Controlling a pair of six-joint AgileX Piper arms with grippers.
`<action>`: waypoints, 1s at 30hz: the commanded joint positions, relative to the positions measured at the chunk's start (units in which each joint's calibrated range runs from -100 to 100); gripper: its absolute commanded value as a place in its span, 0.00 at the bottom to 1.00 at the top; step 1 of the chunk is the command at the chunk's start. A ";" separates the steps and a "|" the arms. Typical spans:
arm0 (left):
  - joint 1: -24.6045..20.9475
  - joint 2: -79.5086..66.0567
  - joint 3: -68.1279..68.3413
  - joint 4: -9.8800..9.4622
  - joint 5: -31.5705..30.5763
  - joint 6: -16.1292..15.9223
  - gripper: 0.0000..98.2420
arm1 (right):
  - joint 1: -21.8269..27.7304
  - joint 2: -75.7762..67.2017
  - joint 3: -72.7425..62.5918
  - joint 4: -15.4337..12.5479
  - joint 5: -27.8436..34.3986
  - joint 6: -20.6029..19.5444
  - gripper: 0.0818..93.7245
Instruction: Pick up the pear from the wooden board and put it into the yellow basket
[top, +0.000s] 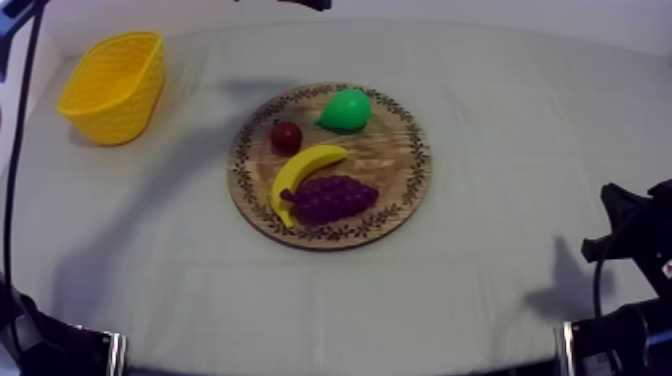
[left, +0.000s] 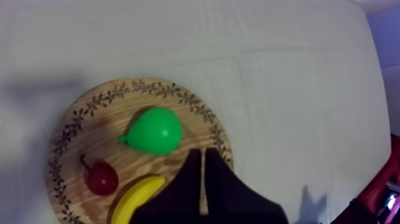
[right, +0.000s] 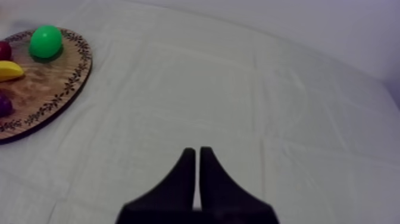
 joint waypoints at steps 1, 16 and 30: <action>0.14 6.26 -7.86 0.28 0.14 0.09 0.01 | -0.01 -0.02 0.00 -0.01 0.01 0.00 0.00; -0.47 14.51 -12.25 1.29 0.44 -4.78 0.00 | -0.01 -0.02 0.00 -0.01 0.01 0.00 0.00; 0.22 9.96 -9.10 -2.11 8.46 -38.90 0.02 | -0.01 -0.02 0.00 -0.01 0.01 0.00 0.00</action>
